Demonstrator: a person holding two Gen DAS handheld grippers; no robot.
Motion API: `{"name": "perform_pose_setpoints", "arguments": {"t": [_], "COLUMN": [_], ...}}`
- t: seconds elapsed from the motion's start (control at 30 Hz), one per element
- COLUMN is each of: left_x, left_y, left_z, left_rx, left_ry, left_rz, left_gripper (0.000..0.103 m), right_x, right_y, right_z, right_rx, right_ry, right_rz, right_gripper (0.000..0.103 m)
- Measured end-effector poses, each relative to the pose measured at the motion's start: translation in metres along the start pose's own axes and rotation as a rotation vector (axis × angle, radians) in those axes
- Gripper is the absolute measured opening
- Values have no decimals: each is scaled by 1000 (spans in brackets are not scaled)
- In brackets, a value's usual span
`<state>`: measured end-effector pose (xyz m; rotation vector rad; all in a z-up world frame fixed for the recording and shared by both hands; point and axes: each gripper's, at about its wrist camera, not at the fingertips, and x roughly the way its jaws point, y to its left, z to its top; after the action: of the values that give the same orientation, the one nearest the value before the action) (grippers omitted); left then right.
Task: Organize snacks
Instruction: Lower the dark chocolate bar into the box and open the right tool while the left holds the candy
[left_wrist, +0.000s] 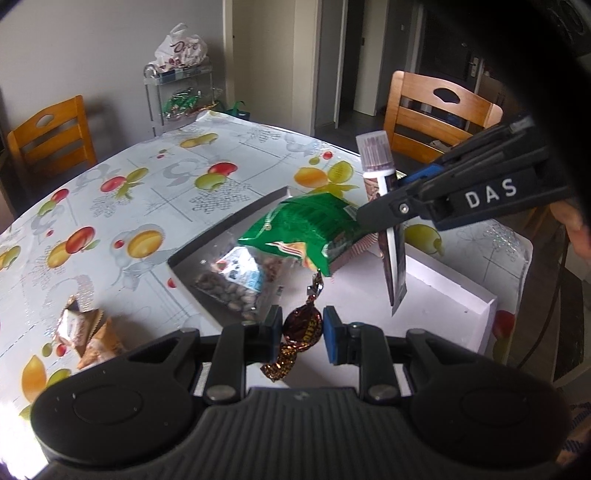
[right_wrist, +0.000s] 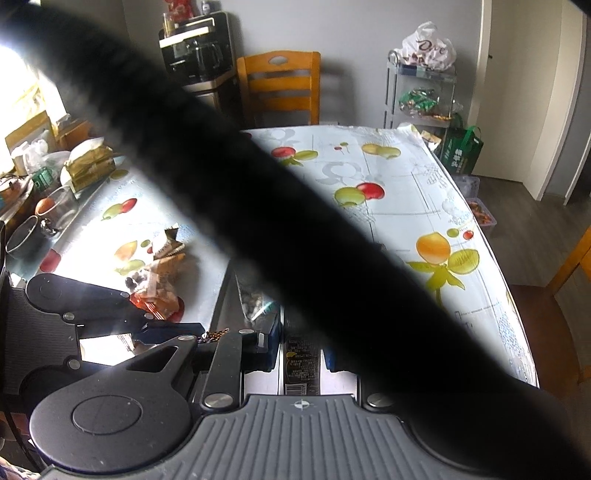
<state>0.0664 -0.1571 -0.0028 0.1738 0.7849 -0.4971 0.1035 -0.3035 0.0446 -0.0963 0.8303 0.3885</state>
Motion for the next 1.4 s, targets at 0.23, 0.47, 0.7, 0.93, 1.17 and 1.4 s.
{"name": "perform_pose_setpoints", "arguments": {"t": [0.23, 0.47, 0.7, 0.93, 1.17, 1.4], "left_x": [16, 28, 35, 42, 46, 50], "left_y": [-13, -18, -18, -20, -23, -25], "left_z": [4, -1, -2, -3, -7, -9], "left_rx": [27, 28, 24, 24, 30, 36], "left_ry": [22, 53, 67, 86, 99, 110], "left_rz": [-36, -54, -59, -67, -69, -68], "left_gripper": [21, 21, 21, 21, 21, 21], "right_x": [10, 24, 34, 44, 51, 56], "right_y": [-16, -24, -25, -28, -29, -29], "right_z": [-15, -27, -27, -29, -30, -34], "right_rx": [28, 47, 38, 26, 15, 8], "right_ry": [50, 104, 126, 154, 171, 192], "right_rz": [-16, -14, -8, -5, 1, 2], "right_gripper": [25, 25, 25, 25, 25, 25]}}
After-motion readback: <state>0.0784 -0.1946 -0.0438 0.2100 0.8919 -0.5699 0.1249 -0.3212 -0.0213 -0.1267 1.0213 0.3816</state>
